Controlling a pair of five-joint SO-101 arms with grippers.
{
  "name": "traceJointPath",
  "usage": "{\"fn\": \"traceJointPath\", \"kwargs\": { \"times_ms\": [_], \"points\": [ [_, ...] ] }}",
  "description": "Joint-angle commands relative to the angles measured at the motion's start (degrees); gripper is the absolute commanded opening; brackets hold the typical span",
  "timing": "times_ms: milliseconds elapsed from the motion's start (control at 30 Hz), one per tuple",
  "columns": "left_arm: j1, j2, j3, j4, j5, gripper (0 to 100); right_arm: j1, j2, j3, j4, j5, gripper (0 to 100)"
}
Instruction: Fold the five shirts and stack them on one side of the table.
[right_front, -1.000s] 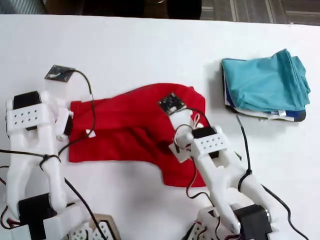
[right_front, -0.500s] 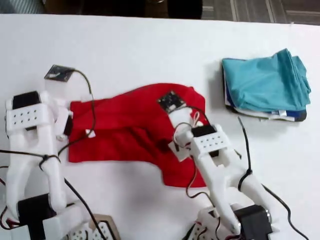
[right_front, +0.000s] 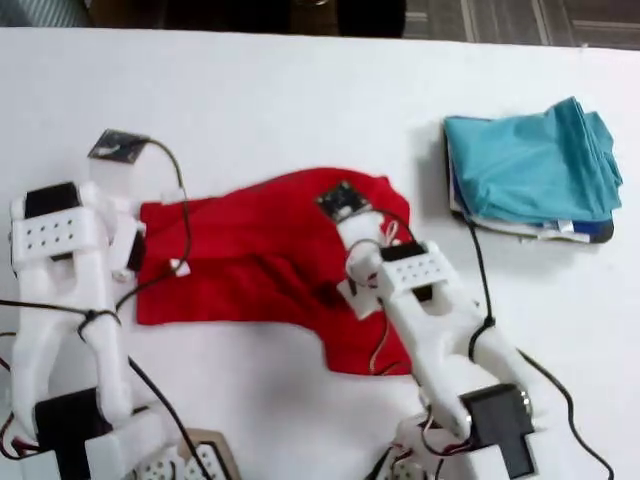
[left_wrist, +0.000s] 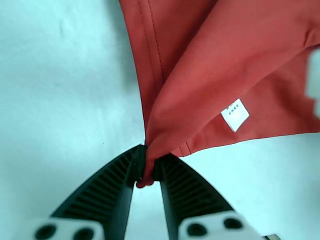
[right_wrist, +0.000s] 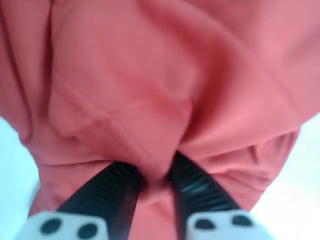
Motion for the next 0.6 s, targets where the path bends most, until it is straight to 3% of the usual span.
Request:
{"fn": "traceJointPath", "kwargs": {
  "times_ms": [0,367,567],
  "points": [
    [-0.44,-2.64,-0.66,0.18,0.0,3,2.24,-5.76,-4.31,2.33,-0.09,1.6],
    [-0.26,-2.9,-1.45,0.53,0.0,3,4.0,-16.92,-12.4,10.59,0.35,1.9],
    [-0.35,-2.9,-14.29,8.62,0.09,3,7.52,-17.1,-27.16,10.77,0.35,1.9]
  ]
}}
